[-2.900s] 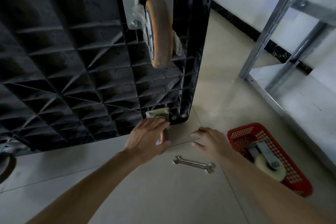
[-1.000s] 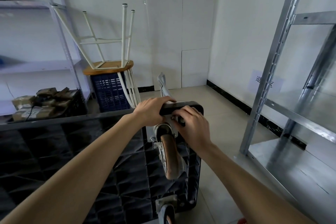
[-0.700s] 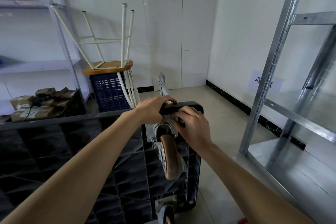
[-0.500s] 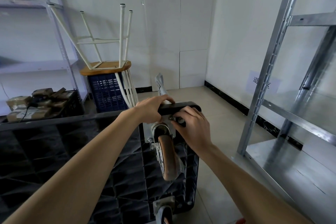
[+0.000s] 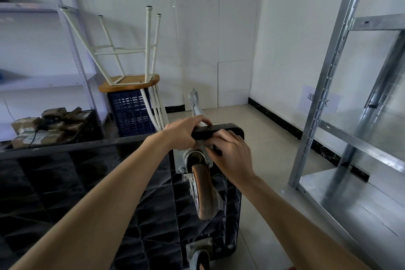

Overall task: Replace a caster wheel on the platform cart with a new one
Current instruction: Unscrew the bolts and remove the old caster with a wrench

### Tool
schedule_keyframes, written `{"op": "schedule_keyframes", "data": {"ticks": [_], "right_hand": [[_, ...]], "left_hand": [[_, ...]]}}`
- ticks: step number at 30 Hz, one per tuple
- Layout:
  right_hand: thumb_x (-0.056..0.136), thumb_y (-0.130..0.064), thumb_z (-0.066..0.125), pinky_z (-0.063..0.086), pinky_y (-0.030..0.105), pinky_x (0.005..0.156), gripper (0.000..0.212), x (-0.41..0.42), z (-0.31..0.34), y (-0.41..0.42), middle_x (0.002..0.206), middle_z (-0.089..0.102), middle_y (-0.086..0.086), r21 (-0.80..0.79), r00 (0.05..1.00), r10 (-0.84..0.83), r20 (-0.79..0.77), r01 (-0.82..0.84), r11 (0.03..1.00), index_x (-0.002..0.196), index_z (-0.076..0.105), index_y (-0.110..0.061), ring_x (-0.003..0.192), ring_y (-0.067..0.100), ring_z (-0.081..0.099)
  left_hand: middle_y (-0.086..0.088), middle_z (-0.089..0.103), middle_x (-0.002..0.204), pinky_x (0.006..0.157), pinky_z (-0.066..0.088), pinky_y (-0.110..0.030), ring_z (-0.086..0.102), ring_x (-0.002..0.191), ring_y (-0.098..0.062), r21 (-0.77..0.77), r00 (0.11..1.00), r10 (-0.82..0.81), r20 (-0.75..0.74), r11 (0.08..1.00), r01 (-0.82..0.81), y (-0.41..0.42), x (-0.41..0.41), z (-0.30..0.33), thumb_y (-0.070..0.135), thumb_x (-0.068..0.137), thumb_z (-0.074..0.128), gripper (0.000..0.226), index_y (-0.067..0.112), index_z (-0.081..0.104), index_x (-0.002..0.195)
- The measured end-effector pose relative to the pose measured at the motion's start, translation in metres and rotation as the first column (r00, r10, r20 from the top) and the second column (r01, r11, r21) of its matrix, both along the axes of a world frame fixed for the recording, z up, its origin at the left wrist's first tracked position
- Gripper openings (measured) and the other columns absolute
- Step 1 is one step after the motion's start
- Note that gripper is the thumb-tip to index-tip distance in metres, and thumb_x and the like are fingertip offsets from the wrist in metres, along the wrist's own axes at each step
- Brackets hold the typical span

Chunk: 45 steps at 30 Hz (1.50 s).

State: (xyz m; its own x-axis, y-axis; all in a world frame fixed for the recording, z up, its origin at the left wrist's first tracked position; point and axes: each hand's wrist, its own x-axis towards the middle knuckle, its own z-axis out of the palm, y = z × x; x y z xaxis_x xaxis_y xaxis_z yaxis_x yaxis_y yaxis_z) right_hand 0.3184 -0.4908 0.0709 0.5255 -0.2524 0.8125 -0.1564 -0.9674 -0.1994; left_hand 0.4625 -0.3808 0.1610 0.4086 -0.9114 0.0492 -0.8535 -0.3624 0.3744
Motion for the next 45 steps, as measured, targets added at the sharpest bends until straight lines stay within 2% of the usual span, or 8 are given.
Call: {"op": "schedule_keyframes", "data": {"ticks": [6,17,24,29,32,36,41,45], "right_hand": [[0.081,-0.026,0.079,0.052,0.027,0.071,0.013,0.0005,0.0000,0.0016,0.098,0.067,-0.014,0.027,0.999,-0.004,0.033,0.004,1.000,0.094,0.076,-0.025,0.092,0.010,0.062],[0.082,-0.030,0.079,0.046,0.016,0.068,0.019,-0.0007,0.0012,0.0018,0.102,0.067,-0.014,0.071,0.999,0.017,0.047,-0.021,0.997,0.100,0.074,-0.024,0.095,0.007,0.062],[0.082,-0.025,0.079,0.052,0.020,0.070,0.024,-0.0016,-0.0022,-0.0010,0.108,0.067,-0.012,0.088,0.997,0.066,0.042,-0.069,0.994,0.106,0.074,-0.022,0.099,0.008,0.063],[0.084,-0.021,0.077,0.053,0.022,0.067,0.015,0.0007,-0.0029,-0.0010,0.105,0.067,-0.012,0.053,0.995,0.096,0.034,-0.098,0.994,0.099,0.075,-0.021,0.097,0.008,0.063],[0.082,-0.026,0.079,0.048,0.017,0.068,0.020,0.0003,-0.0015,-0.0014,0.105,0.067,-0.012,0.088,0.998,0.048,0.046,-0.052,0.995,0.101,0.074,-0.022,0.097,0.008,0.062],[0.085,-0.020,0.076,0.054,0.027,0.066,0.013,0.0021,-0.0046,-0.0026,0.104,0.067,-0.010,0.046,0.993,0.107,0.053,-0.110,0.993,0.098,0.077,-0.020,0.096,0.011,0.064],[0.083,-0.026,0.079,0.053,0.023,0.068,0.017,0.0007,-0.0044,-0.0043,0.105,0.066,-0.012,0.102,0.996,0.059,0.072,-0.066,0.993,0.099,0.075,-0.021,0.097,0.010,0.064],[0.085,-0.020,0.076,0.055,0.024,0.067,0.019,0.0007,-0.0062,-0.0014,0.109,0.065,-0.012,0.040,0.994,0.104,0.038,-0.105,0.994,0.104,0.075,-0.022,0.102,0.009,0.063]], "left_hand": [[0.020,0.068,0.099,0.071,0.054,-0.034,0.066,0.086,-0.011,-0.002,1.000,0.001,0.012,1.000,-0.001,0.0005,-0.0014,0.0004,0.007,0.076,0.071,0.074,0.057,0.041,0.121],[0.022,0.067,0.099,0.077,0.053,-0.037,0.065,0.090,-0.010,-0.008,1.000,0.003,0.028,1.000,-0.003,0.0009,-0.0013,-0.0005,0.012,0.077,0.073,0.072,0.060,0.040,0.119],[0.023,0.067,0.101,0.080,0.055,-0.039,0.065,0.090,-0.010,-0.008,1.000,0.007,0.029,1.000,-0.007,0.0001,-0.0012,-0.0008,0.011,0.076,0.073,0.073,0.059,0.040,0.121],[0.021,0.067,0.099,0.082,0.055,-0.045,0.064,0.089,-0.011,0.003,0.999,0.004,0.041,1.000,-0.004,0.0015,-0.0023,0.0002,0.007,0.074,0.069,0.075,0.056,0.041,0.123],[0.022,0.067,0.100,0.083,0.055,-0.044,0.064,0.091,-0.011,0.001,0.999,0.007,0.036,1.000,-0.007,0.0015,-0.0025,0.0001,0.009,0.075,0.071,0.074,0.056,0.041,0.123],[0.023,0.067,0.100,0.083,0.054,-0.044,0.064,0.091,-0.011,0.006,0.999,0.012,0.038,1.000,-0.012,0.0020,-0.0036,0.0007,0.008,0.074,0.069,0.074,0.057,0.040,0.123],[0.023,0.066,0.100,0.078,0.052,-0.038,0.063,0.091,-0.011,0.001,0.999,0.012,0.046,1.000,-0.012,0.0021,-0.0040,0.0012,0.008,0.075,0.069,0.074,0.057,0.040,0.123],[0.023,0.066,0.101,0.074,0.048,-0.036,0.062,0.091,-0.011,0.000,0.999,0.009,0.049,1.000,-0.009,0.0021,-0.0049,0.0018,0.009,0.075,0.069,0.073,0.057,0.040,0.122]]}}
